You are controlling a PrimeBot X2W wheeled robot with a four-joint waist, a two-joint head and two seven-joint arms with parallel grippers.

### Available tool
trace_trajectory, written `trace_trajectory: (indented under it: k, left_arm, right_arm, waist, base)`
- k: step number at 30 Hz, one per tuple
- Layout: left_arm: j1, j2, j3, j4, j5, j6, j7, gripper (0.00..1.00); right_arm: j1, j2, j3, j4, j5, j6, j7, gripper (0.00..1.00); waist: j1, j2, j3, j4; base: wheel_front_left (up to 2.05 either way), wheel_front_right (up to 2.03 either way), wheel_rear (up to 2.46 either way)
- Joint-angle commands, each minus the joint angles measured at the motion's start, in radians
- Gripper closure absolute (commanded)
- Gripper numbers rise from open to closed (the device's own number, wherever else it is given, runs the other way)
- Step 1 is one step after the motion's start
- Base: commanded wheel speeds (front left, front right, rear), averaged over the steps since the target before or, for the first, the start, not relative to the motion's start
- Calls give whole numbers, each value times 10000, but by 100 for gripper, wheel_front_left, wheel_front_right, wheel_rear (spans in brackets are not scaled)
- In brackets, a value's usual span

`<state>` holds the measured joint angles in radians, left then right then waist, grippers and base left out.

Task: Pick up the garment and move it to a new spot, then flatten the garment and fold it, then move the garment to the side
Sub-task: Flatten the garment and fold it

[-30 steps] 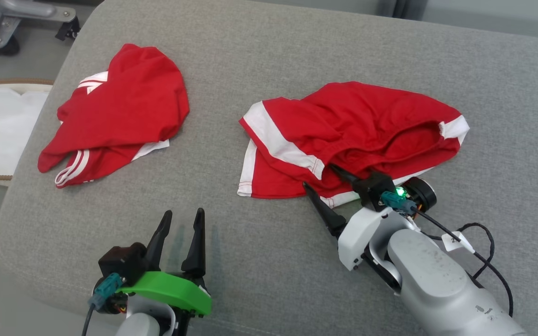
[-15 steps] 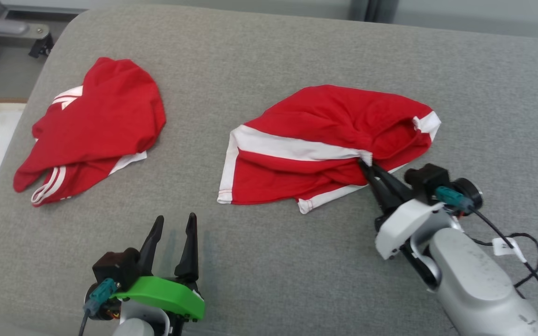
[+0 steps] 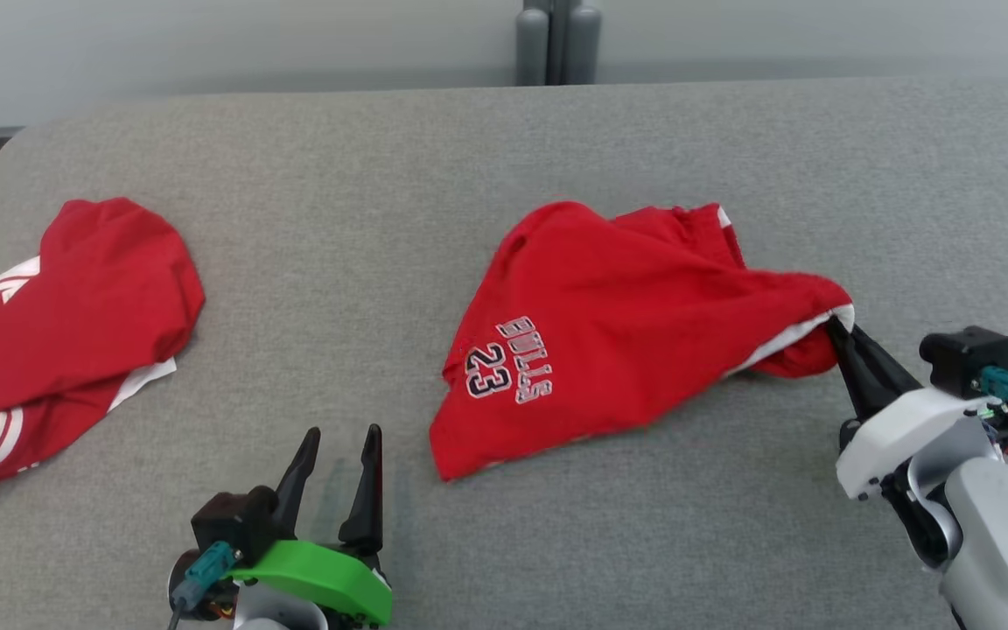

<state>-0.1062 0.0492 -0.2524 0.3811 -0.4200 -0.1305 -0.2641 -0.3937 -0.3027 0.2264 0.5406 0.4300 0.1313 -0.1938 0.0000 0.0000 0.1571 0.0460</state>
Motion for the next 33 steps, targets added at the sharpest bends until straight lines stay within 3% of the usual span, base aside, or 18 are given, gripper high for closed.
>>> trace_trajectory:
  k: [1, 2, 5, 13, 23, 31, 32, 33]
  left_arm:
    - [172, 37, 23, 6, 87, -5, -5, 0]
    - [202, 35, 13, 8, 113, -5, -5, 0]
    - [236, 33, 1, -5, 145, -5, -5, 0]
    - [63, 35, -374, -49, 175, -5, -5, 0]
    - [-464, 260, -1903, 646, -479, -5, -7, 0]
    - [-821, 266, -2185, 1244, -688, -5, -7, 0]
    - [-869, 284, -2207, 1218, -718, -5, -7, 5]
    - [-904, 300, -2224, 1173, -746, -5, -7, 38]
  right_arm:
    - [178, -71, -101, -20, -16, -10, -80, 6]
    - [254, -146, -201, -34, -159, -12, -164, 0]
    - [409, -111, -746, -197, -847, -12, -526, 0]
    - [1061, 1251, -2563, -2127, -2798, -10, -720, 0]
    - [1193, 2052, -2721, -2790, -3628, -12, -724, 0]
    - [1141, 2211, -2679, -2760, -3782, -12, -725, 0]
    - [1141, 2227, -2672, -2740, -3800, -12, -725, 0]
    - [1144, 2238, -2664, -2723, -3808, -12, -725, 0]
  waist:
    - [0, 0, -238, -313]
    - [0, 0, -246, -347]
    - [0, 0, -255, -429]
    - [0, 0, -70, -620]
    - [0, 0, 511, -907]
    - [0, 0, 657, -993]
    - [0, 0, 657, -993]
    - [0, 0, 655, -990]
  base:
    - [0, 0, 0]
    - [0, 0, 0]
    - [0, 0, 0]
    - [0, 0, 0]
    - [0, 0, 0]
    - [0, 0, 0]
    - [0, 0, 0]
    - [0, 0, 0]
